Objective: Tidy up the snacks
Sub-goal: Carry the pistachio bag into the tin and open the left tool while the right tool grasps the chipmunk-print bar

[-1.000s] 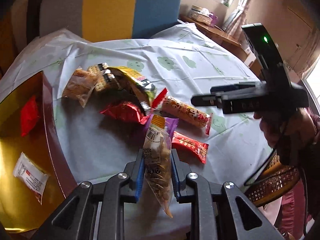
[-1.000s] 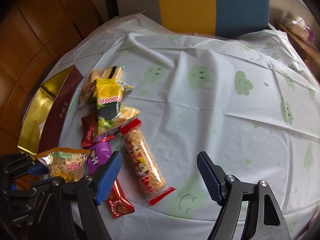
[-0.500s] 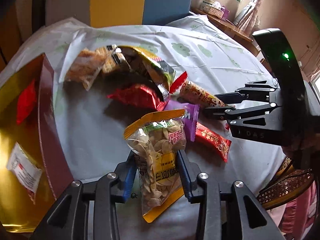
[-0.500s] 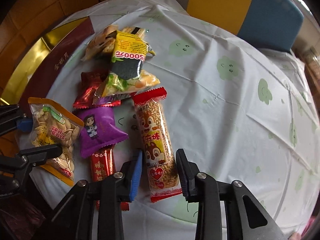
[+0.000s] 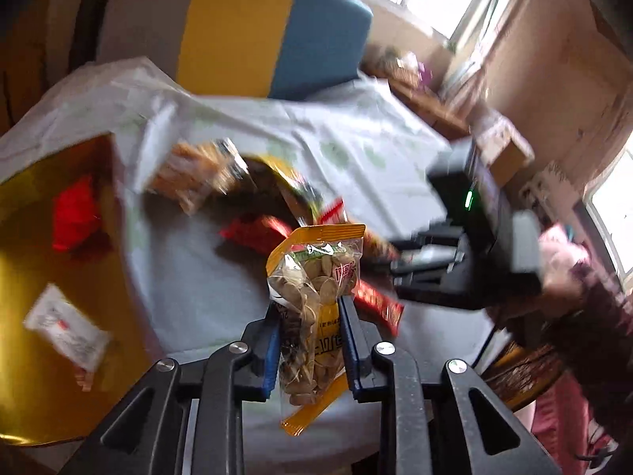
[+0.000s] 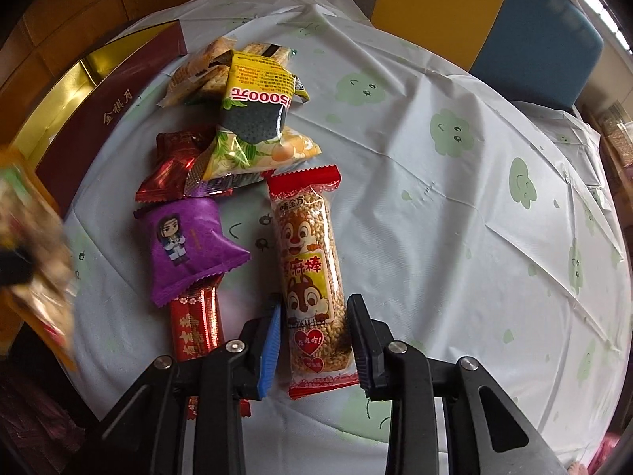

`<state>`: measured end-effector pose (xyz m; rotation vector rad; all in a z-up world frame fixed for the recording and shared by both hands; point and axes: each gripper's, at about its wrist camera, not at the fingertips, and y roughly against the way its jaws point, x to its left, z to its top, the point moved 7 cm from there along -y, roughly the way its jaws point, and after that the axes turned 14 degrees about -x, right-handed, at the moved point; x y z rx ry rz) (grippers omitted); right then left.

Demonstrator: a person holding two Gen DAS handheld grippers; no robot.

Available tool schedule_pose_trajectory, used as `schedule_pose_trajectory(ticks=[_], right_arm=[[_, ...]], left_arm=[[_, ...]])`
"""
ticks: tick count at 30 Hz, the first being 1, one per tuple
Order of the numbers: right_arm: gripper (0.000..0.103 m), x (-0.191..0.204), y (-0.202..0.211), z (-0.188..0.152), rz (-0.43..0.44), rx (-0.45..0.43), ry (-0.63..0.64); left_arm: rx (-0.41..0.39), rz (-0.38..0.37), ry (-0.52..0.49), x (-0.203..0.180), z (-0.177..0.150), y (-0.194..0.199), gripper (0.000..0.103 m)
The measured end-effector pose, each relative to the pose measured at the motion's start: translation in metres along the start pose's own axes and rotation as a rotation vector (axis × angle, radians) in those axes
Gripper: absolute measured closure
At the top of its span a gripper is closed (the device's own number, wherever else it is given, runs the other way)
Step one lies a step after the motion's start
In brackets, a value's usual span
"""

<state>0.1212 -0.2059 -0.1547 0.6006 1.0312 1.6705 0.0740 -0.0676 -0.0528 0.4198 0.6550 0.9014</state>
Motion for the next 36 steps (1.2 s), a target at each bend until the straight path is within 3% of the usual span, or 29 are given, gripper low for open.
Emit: schedule_pose_trajectory(ticks=[3,6,9,14,27,33,36], right_arm=[[0.07,0.001,0.0,0.0,0.001,0.001,-0.003],[0.07,-0.001,0.0,0.0,0.003,0.002,-0.007],[0.07,-0.003,0.001,0.001,0.002,0.001,-0.007],[0.07,-0.004,0.001,0.001,0.003,0.001,-0.012],[0.07,-0.003,0.001,0.001,0.003,0.001,-0.014],[0.07,-0.003,0.0,0.001,0.003,0.0,-0.013],[0.07,-0.004,0.0,0.001,0.002,0.0,-0.011]], left_arm=[[-0.073,0.041,0.051,0.026,0.023,0.027,0.077],[-0.115,0.152,0.121,0.074,0.039,0.049,0.077],[-0.118,0.265,0.211,0.122,0.042,0.058,0.077],[-0.097,0.337,0.337,0.174,0.036,0.051,0.077],[0.032,0.332,0.413,0.193,0.009,-0.002,0.075],[0.041,0.355,0.401,0.192,0.006,-0.001,0.062],[0.022,0.372,0.379,0.191,0.01,0.008,0.06]])
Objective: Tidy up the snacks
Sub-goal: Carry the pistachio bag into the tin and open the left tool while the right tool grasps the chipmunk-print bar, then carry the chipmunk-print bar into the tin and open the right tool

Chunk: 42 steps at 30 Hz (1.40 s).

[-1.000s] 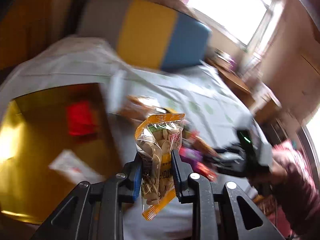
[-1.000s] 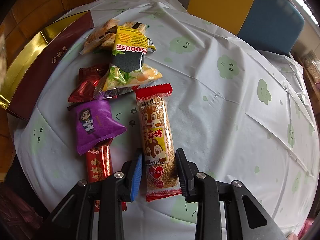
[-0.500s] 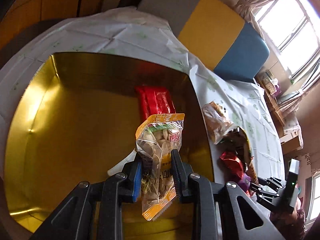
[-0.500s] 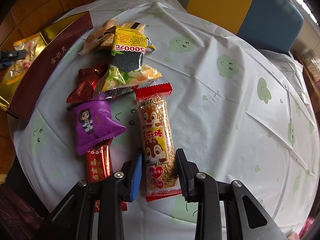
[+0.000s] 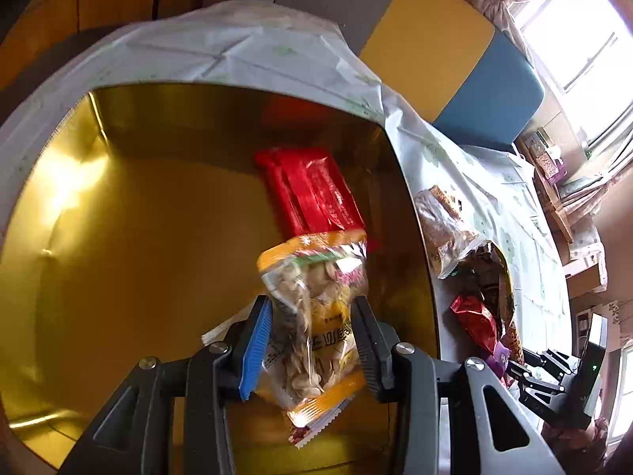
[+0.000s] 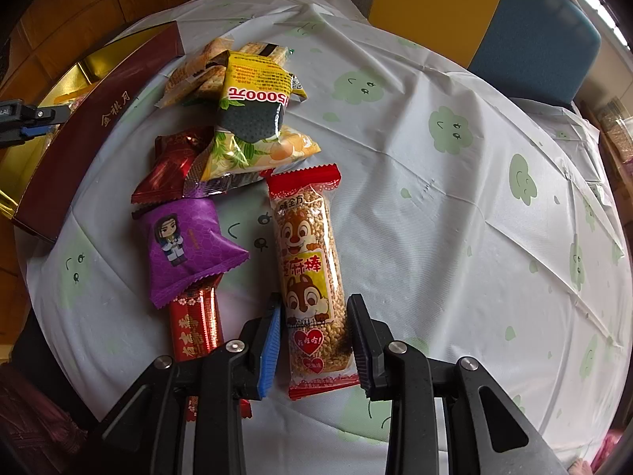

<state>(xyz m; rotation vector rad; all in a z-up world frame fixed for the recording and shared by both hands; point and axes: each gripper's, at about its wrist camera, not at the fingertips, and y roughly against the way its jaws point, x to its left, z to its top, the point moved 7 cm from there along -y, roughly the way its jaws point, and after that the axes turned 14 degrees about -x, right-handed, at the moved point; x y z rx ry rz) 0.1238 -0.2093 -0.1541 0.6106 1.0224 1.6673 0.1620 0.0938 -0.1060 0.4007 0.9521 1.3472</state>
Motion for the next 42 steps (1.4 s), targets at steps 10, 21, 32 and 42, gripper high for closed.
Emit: schedule_pose_trajectory(ticks=[10,21,32,42], right_arm=[[0.071,0.006,0.001,-0.002,-0.012,-0.011,0.009],[0.073,-0.02,0.018,0.004,0.021,-0.044,-0.199],[0.073,-0.017,0.059,0.035,0.104,-0.157,-0.324],[0.073,0.142,0.04,0.154,0.347,-0.181,-0.17]], left_arm=[[-0.099,0.087,-0.068,0.007,-0.01,0.044,0.057],[-0.166,0.149,-0.132,0.015,-0.028,0.076,0.057],[-0.216,0.185,-0.084,0.037,-0.019,0.093,0.057],[-0.244,0.212,-0.041,0.059,-0.018,0.105,0.057]])
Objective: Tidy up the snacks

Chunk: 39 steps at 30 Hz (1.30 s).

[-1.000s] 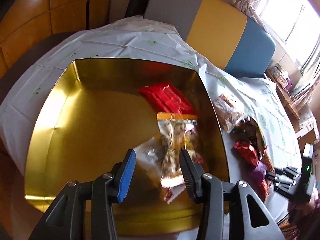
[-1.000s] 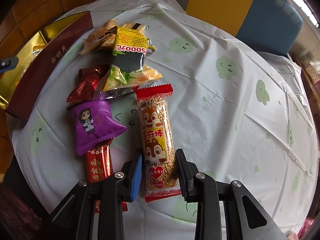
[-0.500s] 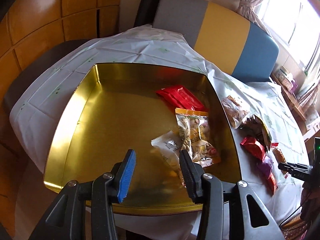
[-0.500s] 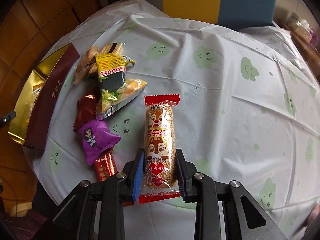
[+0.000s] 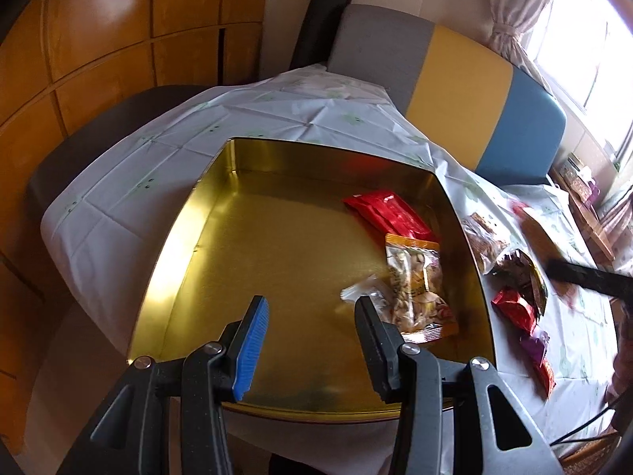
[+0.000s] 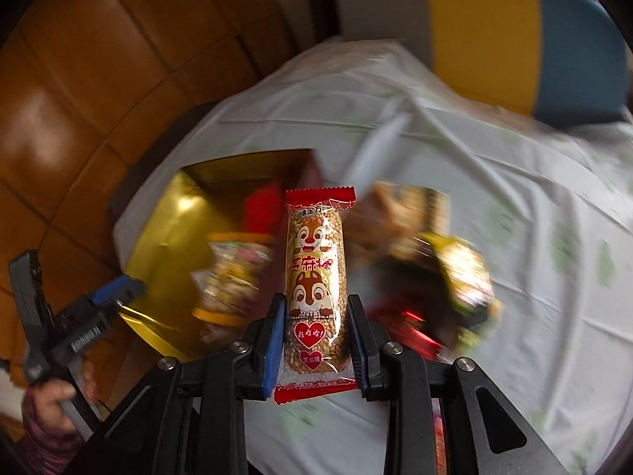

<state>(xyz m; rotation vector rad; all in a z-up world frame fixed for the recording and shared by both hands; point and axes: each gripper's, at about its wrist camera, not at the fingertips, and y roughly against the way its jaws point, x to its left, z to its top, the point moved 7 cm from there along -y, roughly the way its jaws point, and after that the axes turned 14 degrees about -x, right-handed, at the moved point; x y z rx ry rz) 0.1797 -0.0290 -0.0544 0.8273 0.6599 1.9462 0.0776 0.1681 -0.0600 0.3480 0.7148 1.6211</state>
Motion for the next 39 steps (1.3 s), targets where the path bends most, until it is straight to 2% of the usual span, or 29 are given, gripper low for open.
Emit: schedule_pose_trajectory(ticks=[4,9,13,20,24,27,29,39], right_arm=[[0.073,0.048,-0.057,0.014,0.037,0.055,0.017],[0.073,0.085,-0.122,0.019,0.015,0.118,0.033],[0.073,0.097,-0.159,0.02,-0.025,0.152,0.045],[0.073,0.09,-0.189,0.01,-0.093,0.194,0.09],[0.072,0.089,-0.188,0.007,-0.072,0.192,0.085],[0.071,0.09,-0.176,0.01,-0.041,0.157,0.087],[0.059,0.09,-0.163,0.015,-0.012,0.12,0.074],[0.056,0.067,-0.07,0.026,0.03,-0.037,0.13]], left_arm=[[-0.005,0.01,0.032,0.015,0.0,0.002,0.057],[-0.007,0.022,0.06,0.032,0.0,0.001,0.057],[0.0,0.022,0.085,0.041,-0.002,-0.002,0.057],[0.007,0.015,0.107,0.045,-0.003,-0.006,0.057],[0.009,0.013,0.107,0.045,-0.003,-0.008,0.057],[0.003,0.014,0.103,0.044,-0.002,-0.008,0.057],[0.0,0.014,0.1,0.043,-0.002,-0.006,0.057],[-0.028,-0.022,0.056,0.02,0.002,0.008,0.057]])
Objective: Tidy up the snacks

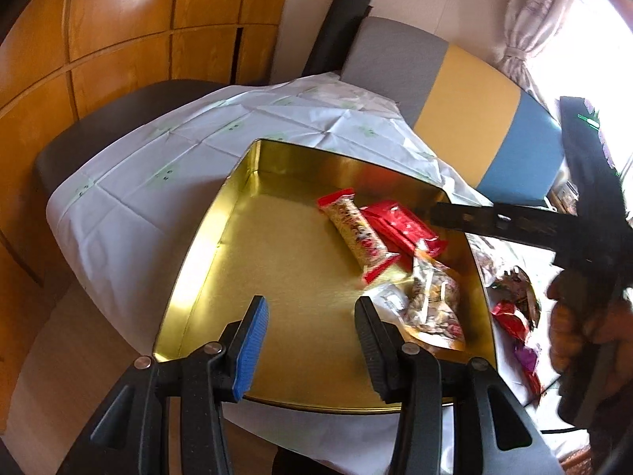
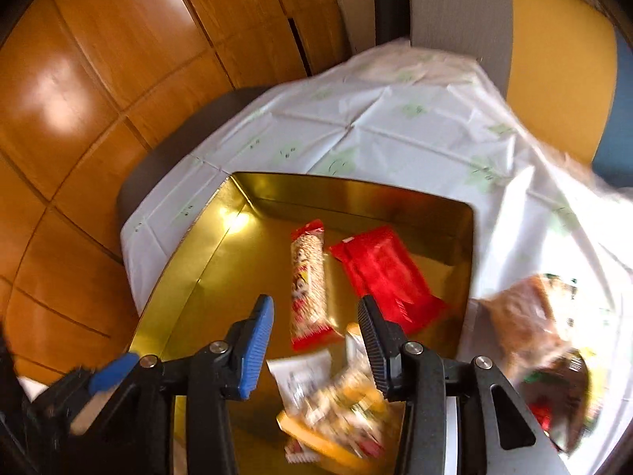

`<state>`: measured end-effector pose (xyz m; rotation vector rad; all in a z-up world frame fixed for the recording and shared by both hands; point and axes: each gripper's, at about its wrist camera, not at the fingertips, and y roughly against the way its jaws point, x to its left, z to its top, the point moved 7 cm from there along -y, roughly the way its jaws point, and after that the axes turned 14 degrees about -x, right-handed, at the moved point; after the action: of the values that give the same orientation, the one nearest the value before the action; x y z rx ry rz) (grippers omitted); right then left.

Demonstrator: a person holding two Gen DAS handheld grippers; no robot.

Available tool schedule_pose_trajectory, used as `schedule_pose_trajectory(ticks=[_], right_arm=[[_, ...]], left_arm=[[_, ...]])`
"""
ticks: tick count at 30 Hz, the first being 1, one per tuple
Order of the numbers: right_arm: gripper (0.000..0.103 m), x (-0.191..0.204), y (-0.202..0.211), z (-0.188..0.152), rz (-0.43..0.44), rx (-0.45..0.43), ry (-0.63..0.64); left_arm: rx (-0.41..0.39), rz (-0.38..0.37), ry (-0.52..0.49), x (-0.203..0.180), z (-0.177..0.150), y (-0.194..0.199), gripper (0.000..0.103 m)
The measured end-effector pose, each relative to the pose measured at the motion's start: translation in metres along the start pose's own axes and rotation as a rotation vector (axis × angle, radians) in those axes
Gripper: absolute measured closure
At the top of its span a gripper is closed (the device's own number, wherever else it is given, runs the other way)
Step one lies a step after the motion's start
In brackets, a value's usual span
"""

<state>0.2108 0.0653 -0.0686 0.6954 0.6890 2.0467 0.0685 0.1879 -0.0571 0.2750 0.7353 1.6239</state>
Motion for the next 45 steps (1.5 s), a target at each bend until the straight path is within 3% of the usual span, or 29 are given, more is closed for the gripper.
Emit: schedule_pose_trajectory(ticks=[4,11,17,25,27,29,31,34,39,43,45], right_arm=[[0.047,-0.03,0.045,-0.011,-0.023,-0.036,0.021],[0.038,-0.11,0.112,-0.052,-0.115,-0.014,-0.065],[0.038,-0.159,0.134,-0.106,-0.183,0.101,-0.1],[0.039,-0.159,0.13,-0.157,-0.139,0.239,-0.015],[0.045,-0.157,0.127,-0.167,-0.14,0.264,0.001],[0.066,-0.159,0.124,-0.176,-0.148,0.286,0.016],[0.08,-0.163,0.12,-0.183,-0.173,0.303,0.04],[0.08,-0.172,0.127,-0.183,-0.218,0.31,0.09],[0.079,-0.223,0.142,-0.187,-0.378,0.34,0.075],[0.061,-0.242,0.15,-0.188,-0.386,0.316,-0.013],[0.058,-0.243,0.151,-0.19,-0.387,0.321,-0.021]], left_arm=[[-0.007,-0.027,-0.026,-0.015,0.0,0.006,0.057],[0.008,-0.067,-0.069,-0.043,-0.003,0.01,0.057],[0.014,-0.112,-0.165,-0.08,-0.007,0.013,0.057],[0.05,-0.191,-0.275,-0.132,-0.022,0.015,0.057],[0.059,-0.207,-0.298,-0.142,-0.026,0.017,0.057],[0.074,-0.231,-0.322,-0.153,-0.032,0.017,0.057],[0.087,-0.255,-0.336,-0.164,-0.036,0.018,0.057],[0.112,-0.305,-0.353,-0.181,-0.044,0.02,0.057],[0.179,-0.371,-0.373,-0.209,-0.06,0.018,0.057],[0.258,-0.422,-0.378,-0.233,-0.077,0.01,0.057],[0.303,-0.444,-0.379,-0.246,-0.086,0.005,0.057]])
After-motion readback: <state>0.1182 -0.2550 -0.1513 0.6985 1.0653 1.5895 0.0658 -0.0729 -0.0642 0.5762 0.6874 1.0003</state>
